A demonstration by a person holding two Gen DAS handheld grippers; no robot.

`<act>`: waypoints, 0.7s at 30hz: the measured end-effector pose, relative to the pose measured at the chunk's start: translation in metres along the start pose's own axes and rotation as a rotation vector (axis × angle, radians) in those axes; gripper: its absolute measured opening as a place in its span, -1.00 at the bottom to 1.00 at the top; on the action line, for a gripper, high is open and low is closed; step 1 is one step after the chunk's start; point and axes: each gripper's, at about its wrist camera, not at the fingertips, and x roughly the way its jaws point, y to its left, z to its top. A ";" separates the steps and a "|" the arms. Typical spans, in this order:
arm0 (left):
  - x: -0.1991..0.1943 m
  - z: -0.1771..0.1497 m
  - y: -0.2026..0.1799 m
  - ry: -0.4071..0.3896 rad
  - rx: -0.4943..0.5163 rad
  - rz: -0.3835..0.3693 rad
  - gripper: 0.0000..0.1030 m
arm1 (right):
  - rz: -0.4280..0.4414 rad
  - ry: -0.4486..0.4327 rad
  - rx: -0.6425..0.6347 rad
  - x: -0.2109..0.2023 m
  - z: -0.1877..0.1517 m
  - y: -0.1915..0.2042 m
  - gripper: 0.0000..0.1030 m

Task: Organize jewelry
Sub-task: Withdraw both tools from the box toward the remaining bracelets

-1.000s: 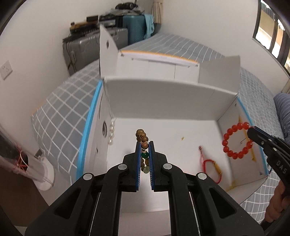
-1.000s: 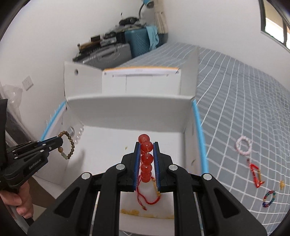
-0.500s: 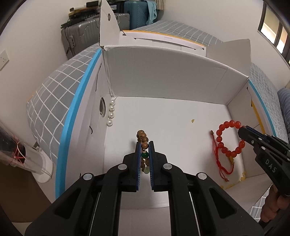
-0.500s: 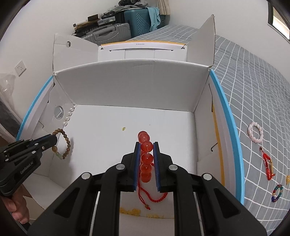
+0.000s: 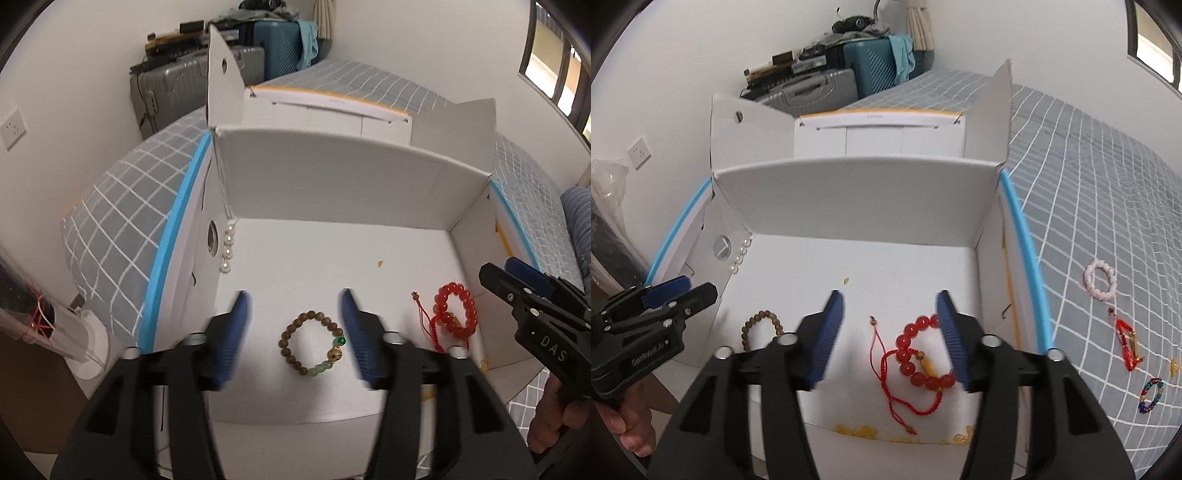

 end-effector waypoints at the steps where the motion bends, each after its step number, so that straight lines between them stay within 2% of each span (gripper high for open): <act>1: -0.004 0.001 -0.002 -0.017 0.004 0.011 0.46 | -0.003 -0.013 0.003 -0.004 0.001 -0.001 0.28; 3: -0.012 0.003 -0.007 -0.053 0.017 0.029 0.46 | -0.010 -0.035 0.008 -0.011 0.003 -0.005 0.40; 13: -0.032 0.011 -0.032 -0.100 0.033 -0.038 0.72 | -0.051 -0.122 0.039 -0.042 0.005 -0.035 0.75; 18: -0.045 0.014 -0.048 -0.154 0.046 -0.065 0.88 | -0.078 -0.156 0.055 -0.057 0.003 -0.052 0.82; 21: -0.052 0.016 -0.060 -0.189 0.051 -0.089 0.89 | -0.100 -0.177 0.065 -0.065 0.002 -0.063 0.84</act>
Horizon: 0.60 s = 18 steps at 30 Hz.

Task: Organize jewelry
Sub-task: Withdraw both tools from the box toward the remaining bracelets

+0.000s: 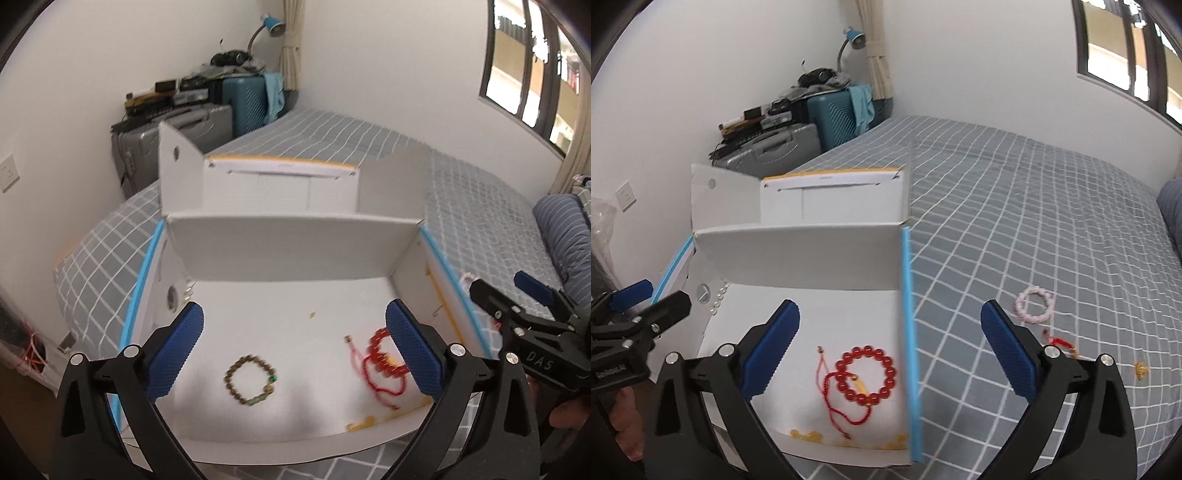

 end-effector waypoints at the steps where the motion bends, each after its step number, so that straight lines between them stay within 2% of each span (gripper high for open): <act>1: -0.001 0.002 -0.005 -0.005 0.004 -0.005 0.89 | -0.013 -0.007 0.004 -0.003 0.000 -0.005 0.85; 10: -0.002 0.008 -0.053 -0.019 0.069 -0.071 0.89 | -0.103 -0.044 0.069 -0.029 -0.003 -0.055 0.85; 18: 0.012 0.003 -0.108 0.015 0.130 -0.131 0.89 | -0.196 -0.057 0.130 -0.050 -0.025 -0.114 0.85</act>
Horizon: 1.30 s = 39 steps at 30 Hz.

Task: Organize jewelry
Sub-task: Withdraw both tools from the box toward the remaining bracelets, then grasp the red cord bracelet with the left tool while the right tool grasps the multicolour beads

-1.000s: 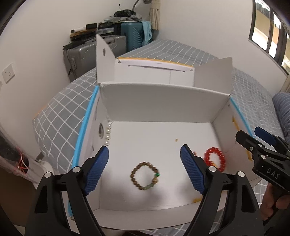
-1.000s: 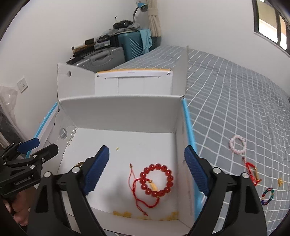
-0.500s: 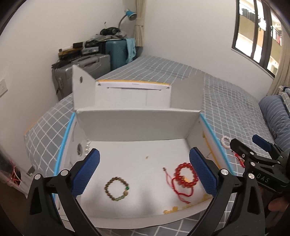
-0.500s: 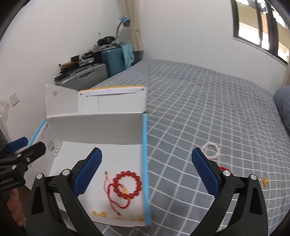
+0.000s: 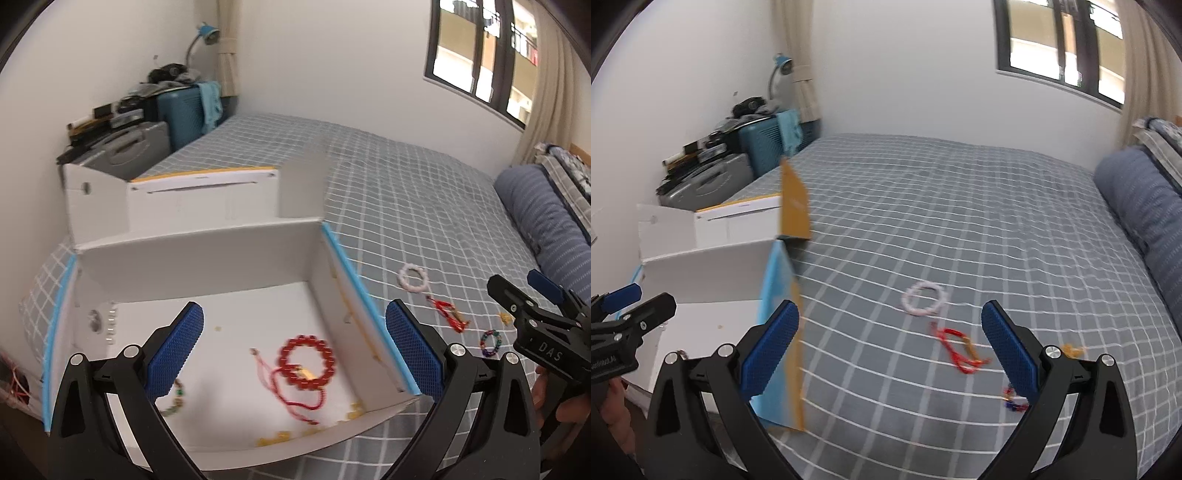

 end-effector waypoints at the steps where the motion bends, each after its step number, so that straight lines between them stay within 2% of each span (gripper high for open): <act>1: 0.002 -0.001 -0.006 0.006 0.002 -0.012 0.89 | -0.010 -0.001 0.004 -0.001 -0.004 -0.008 0.85; 12: 0.032 -0.015 -0.098 0.022 0.122 -0.099 0.89 | -0.154 0.039 0.129 0.003 -0.056 -0.109 0.85; 19: 0.076 -0.026 -0.152 0.046 0.168 -0.138 0.89 | -0.207 0.067 0.189 0.021 -0.089 -0.159 0.85; 32: 0.172 -0.047 -0.209 0.149 0.162 -0.180 0.88 | -0.224 0.193 0.200 0.083 -0.129 -0.180 0.72; 34: 0.180 -0.048 -0.216 0.143 0.176 -0.182 0.88 | -0.222 0.204 0.216 0.090 -0.132 -0.183 0.71; 39: 0.206 -0.050 -0.226 0.155 0.185 -0.165 0.88 | -0.227 0.221 0.251 0.099 -0.138 -0.190 0.52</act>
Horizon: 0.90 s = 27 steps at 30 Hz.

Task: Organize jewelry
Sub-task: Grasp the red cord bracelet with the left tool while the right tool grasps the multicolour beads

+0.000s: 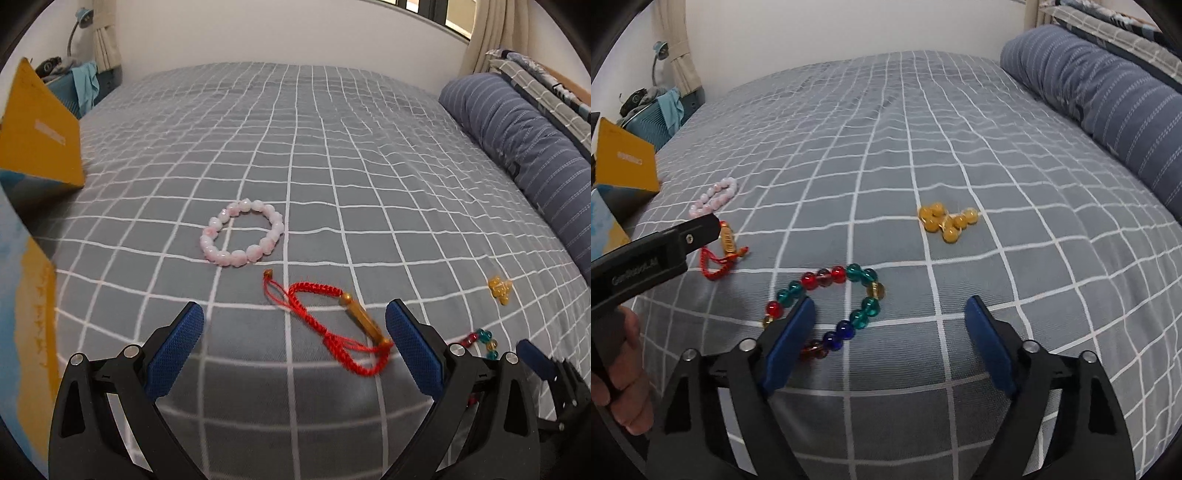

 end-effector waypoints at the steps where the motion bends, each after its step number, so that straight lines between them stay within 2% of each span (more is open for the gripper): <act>1: 0.004 0.002 -0.001 0.001 -0.001 -0.001 0.88 | -0.001 -0.002 0.004 0.001 -0.001 0.000 0.52; 8: 0.024 -0.001 -0.012 0.005 0.063 0.022 0.85 | -0.034 -0.030 -0.008 0.004 -0.007 0.004 0.49; 10: 0.026 -0.003 -0.013 0.000 0.068 0.023 0.81 | -0.047 -0.039 -0.011 0.003 -0.008 0.005 0.41; 11: 0.026 -0.004 -0.013 -0.004 0.067 0.018 0.71 | -0.052 -0.044 -0.014 0.002 -0.009 0.006 0.38; 13: 0.026 -0.006 -0.012 -0.011 0.064 0.018 0.43 | -0.058 -0.049 -0.018 0.002 -0.008 0.007 0.21; 14: 0.026 -0.006 -0.012 -0.015 0.062 0.018 0.37 | -0.060 -0.054 -0.021 0.001 -0.009 0.008 0.15; 18: 0.023 -0.008 -0.009 -0.035 0.050 0.018 -0.11 | -0.063 -0.065 -0.026 0.000 -0.008 0.008 -0.18; 22: 0.021 -0.011 -0.005 -0.045 0.032 0.021 -0.56 | -0.073 -0.078 -0.036 -0.001 -0.009 0.010 -0.66; 25: 0.021 -0.013 -0.004 -0.051 0.035 0.023 -0.75 | -0.100 -0.087 -0.038 -0.002 -0.010 0.011 -0.77; 27: 0.020 -0.015 -0.006 -0.056 0.045 0.028 -0.79 | -0.115 -0.094 -0.045 -0.002 -0.010 0.013 -0.78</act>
